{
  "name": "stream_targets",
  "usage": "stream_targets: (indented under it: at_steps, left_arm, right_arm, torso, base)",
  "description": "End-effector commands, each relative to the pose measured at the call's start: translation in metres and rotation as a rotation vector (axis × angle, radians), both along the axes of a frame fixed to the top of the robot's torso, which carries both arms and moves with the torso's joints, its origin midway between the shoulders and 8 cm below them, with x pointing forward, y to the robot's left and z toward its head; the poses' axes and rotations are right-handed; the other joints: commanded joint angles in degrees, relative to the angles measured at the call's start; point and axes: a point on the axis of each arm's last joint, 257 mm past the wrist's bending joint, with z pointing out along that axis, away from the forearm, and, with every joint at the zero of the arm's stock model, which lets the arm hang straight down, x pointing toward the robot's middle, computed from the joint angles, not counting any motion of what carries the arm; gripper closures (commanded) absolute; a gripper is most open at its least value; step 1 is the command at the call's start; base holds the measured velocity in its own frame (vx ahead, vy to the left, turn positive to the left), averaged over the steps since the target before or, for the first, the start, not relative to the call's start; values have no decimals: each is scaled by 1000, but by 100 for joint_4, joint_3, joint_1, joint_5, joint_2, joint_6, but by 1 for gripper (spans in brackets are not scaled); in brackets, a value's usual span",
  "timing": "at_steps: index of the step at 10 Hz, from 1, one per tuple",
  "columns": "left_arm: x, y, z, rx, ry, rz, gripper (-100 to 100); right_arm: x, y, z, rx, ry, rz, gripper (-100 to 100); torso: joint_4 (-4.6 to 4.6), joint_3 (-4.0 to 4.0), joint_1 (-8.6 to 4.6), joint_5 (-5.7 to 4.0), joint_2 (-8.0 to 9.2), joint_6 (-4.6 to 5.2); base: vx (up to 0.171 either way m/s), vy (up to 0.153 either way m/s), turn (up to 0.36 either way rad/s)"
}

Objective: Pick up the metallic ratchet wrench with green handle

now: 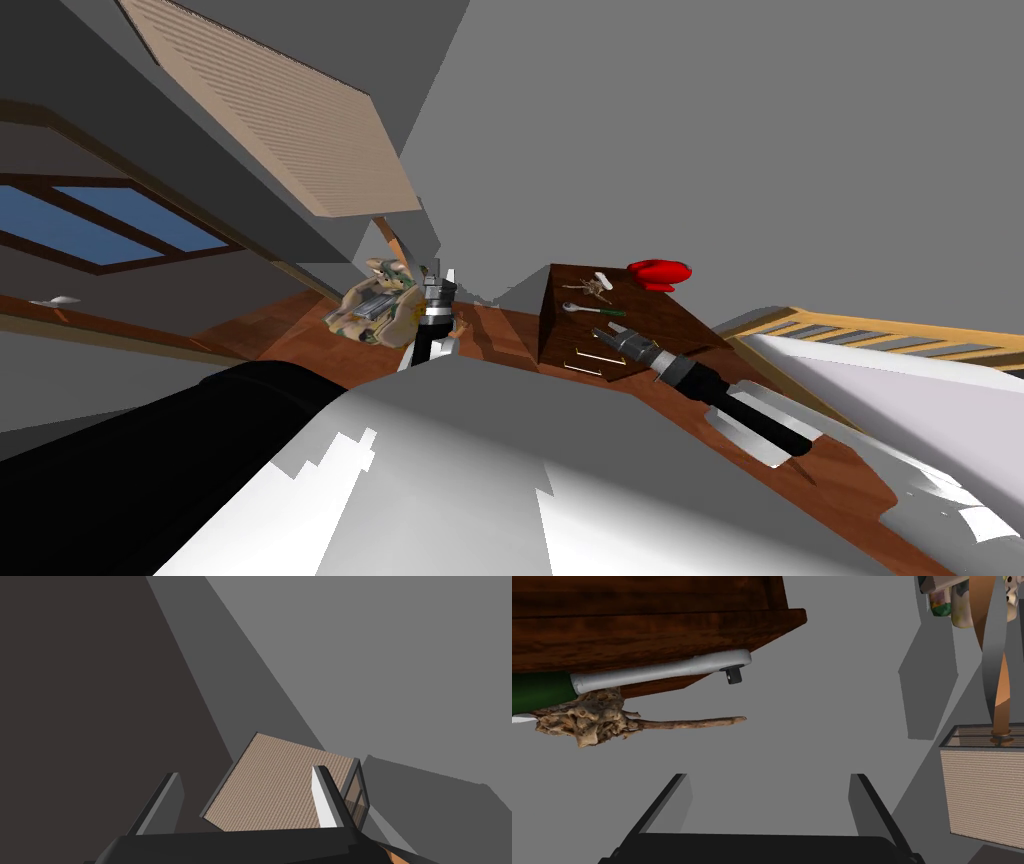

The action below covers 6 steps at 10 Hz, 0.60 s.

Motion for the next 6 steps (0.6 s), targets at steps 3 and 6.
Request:
stream_targets:
  at_steps: [3,6]
  left_arm:
    - [0,0,0,0,0,0,0]
    - [0,0,0,0,0,0,0]
  right_arm:
    - [-7,-27,-19,-181,27,44,-100]
    - [-11,-47,-30,-297,45,75,-100]
  torso:
    - [-1,-3,11,2,-4,1]
    - [-1,-2,4,2,-3,2]
  base:
    - [38,70,52]
    - [31,52,43]
